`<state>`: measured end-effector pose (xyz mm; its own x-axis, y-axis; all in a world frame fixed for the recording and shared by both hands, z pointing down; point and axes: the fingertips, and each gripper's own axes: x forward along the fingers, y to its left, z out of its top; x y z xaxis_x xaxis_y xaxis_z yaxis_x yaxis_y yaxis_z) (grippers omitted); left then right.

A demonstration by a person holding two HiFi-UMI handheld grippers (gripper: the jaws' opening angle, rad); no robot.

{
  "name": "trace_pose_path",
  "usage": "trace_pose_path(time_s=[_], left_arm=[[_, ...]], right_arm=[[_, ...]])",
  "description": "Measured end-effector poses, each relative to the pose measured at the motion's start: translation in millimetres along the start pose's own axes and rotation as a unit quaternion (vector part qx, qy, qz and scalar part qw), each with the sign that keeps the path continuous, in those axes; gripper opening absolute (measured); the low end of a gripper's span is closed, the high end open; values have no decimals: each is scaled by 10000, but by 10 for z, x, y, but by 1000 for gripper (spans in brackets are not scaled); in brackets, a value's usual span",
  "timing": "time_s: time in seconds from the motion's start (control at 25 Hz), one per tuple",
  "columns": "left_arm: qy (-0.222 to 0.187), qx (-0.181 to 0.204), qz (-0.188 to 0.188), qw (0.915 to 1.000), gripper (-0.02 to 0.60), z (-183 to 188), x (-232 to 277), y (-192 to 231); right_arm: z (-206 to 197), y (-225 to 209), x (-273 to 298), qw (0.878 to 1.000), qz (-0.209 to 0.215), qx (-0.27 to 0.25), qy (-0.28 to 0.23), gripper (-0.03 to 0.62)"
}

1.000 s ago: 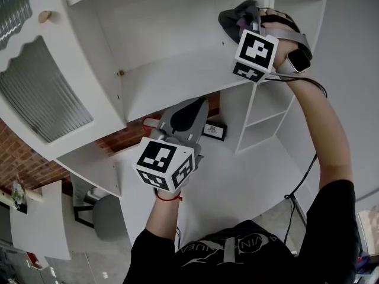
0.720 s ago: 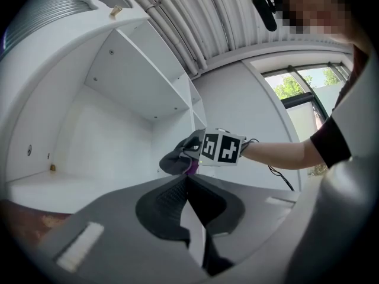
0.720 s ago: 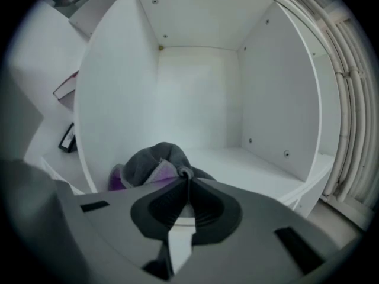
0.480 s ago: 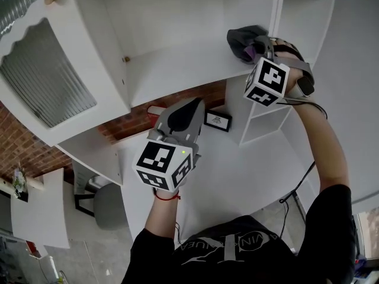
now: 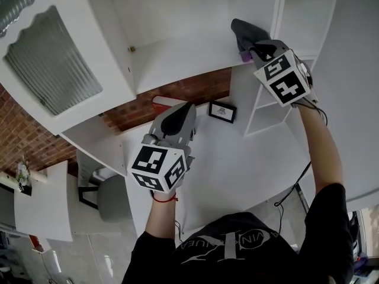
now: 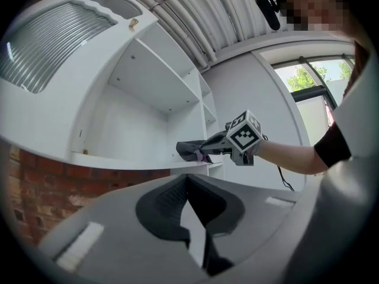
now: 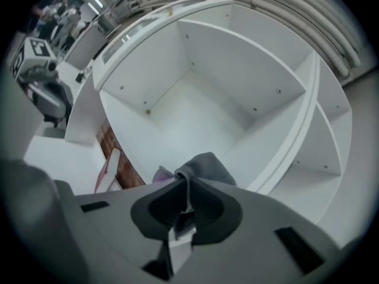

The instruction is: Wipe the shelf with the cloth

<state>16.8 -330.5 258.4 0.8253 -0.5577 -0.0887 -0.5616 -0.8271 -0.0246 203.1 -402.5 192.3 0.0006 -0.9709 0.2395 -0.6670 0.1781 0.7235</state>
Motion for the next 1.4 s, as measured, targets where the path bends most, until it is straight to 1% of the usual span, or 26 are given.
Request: trace_pose_path(time_s=[0.12,0.24,0.36,0.48,0.64,0.8,0.92,1.04,1.12,1.24,1.4], left_arm=[[69,-43,61,9999,11,-80,-131,23],[126,-103,133,9998,11,-150,-297,55],[143,-185,292,9993,11,-241,-468,141],[116,-173,484,9986,11,-321,-589,231],[67,-82,628,9980,11,-349,-748,259],[-34,40,798,9968,11,-320,-857,264],[-82,140,979,9951,11,-361,-912,283],[-94,113,1168,9931,11,-425,-956,272],[-135,114,1239,9921,11,-467,-980,229],[-76,67,1405,9900,11,-594,-1046,164],[-54,5,1607,9870,11,-680,-1122,66]], right_arm=[[108,112,-74,9977,71,542,-402,29],[191,198,-179,9918,65,1041,-739,29],[259,264,-287,9832,18,1477,-1073,29],[323,289,-403,9725,-92,1812,-1459,29],[382,315,-509,9600,-221,2123,-1815,29],[408,286,-621,9466,-215,2398,-2146,29],[370,303,-699,9418,-143,2491,-2254,29],[337,303,-789,9373,-79,2559,-2365,29],[340,264,-872,9302,-44,2670,-2519,29],[371,194,-1013,9212,19,2796,-2706,29],[381,174,-1170,9147,190,2846,-2864,29]])
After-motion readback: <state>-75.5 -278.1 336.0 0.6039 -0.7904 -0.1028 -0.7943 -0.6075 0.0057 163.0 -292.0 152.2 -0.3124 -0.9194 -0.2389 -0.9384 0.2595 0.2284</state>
